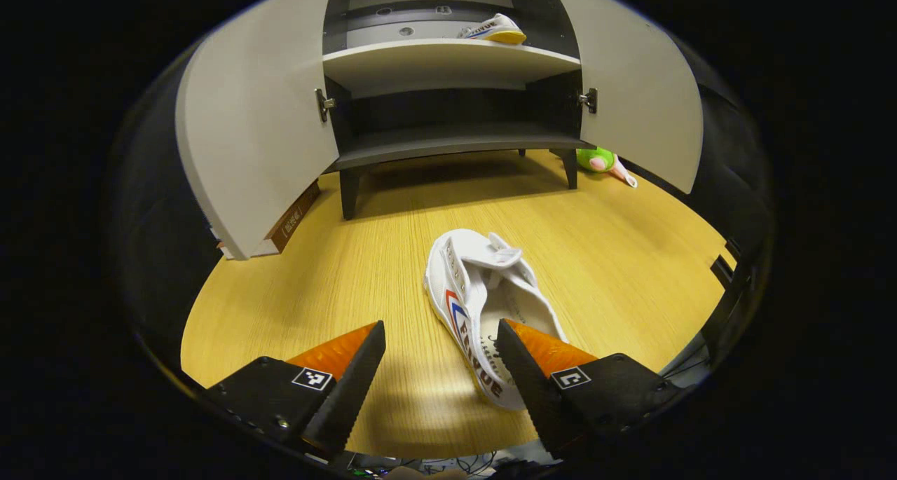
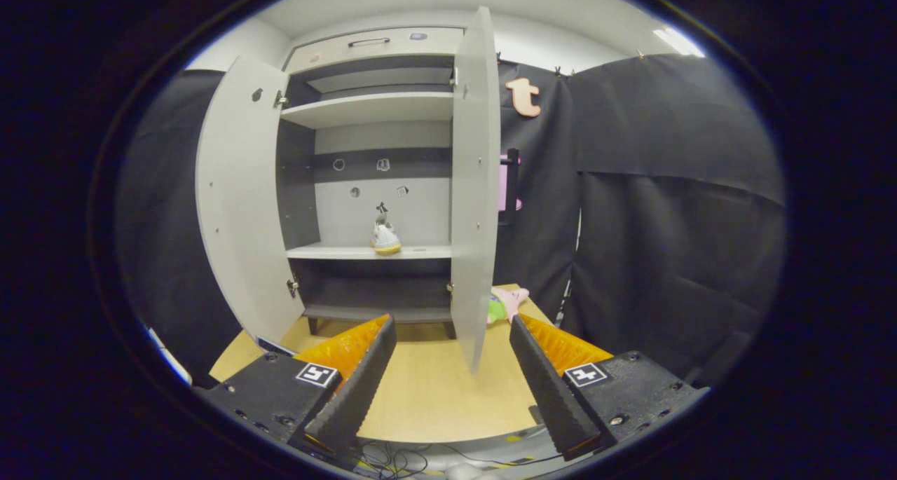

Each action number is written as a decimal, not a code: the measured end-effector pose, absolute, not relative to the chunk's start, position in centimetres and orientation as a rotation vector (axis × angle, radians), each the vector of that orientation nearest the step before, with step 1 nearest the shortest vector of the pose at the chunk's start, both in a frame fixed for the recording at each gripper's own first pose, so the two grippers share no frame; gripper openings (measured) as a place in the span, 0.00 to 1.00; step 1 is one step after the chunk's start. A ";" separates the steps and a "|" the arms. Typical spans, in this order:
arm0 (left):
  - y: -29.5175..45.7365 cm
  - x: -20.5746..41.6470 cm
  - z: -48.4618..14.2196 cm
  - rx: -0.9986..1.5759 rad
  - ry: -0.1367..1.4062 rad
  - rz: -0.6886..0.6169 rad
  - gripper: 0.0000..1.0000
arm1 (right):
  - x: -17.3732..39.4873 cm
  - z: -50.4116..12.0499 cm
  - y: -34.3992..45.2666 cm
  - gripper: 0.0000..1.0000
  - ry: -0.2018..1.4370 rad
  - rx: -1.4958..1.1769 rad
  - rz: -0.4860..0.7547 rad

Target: Grab one shoe with the right hand and put it into the shoe cabinet, grab the other shoe with the left hand and put it into the shoe cabinet; then close the right door with the right hand and the left door with the left hand.

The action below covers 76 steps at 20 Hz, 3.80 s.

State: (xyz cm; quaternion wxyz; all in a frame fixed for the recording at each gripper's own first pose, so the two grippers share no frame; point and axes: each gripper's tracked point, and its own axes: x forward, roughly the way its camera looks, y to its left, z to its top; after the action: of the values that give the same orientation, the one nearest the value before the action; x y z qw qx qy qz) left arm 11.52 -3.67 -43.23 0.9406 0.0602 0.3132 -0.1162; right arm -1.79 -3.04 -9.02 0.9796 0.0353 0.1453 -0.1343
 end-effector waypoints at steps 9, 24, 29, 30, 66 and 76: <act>-5.9 18.2 -45.1 0.125 0.658 -0.285 0.84 | -0.1 -11.5 -2.1 1.00 0.361 0.090 -0.245; -4.6 19.4 -35.0 0.136 0.619 -0.229 0.15 | 2.8 -8.5 -0.8 1.00 0.248 0.000 -0.137; -4.8 21.0 -24.2 0.099 0.488 -0.190 0.15 | 3.9 -8.3 0.2 1.00 0.229 0.027 -0.054; -4.9 21.3 -22.4 0.089 0.456 -0.182 0.12 | 4.1 -8.1 0.3 1.00 0.219 0.023 -0.042; -5.4 44.6 -12.6 0.076 0.380 0.085 0.15 | 7.2 -10.7 -5.4 1.00 0.308 -0.048 0.003; -4.9 43.8 -13.5 -0.048 0.429 0.009 0.95 | 7.7 -10.9 -4.1 1.00 0.317 -0.031 0.039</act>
State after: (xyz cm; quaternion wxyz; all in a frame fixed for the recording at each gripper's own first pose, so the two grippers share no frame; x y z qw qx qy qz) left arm 43.76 -4.93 -13.47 0.9768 -0.0240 0.2128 0.0043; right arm 7.73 -4.09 -10.92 0.9871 -0.0153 0.1579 0.0195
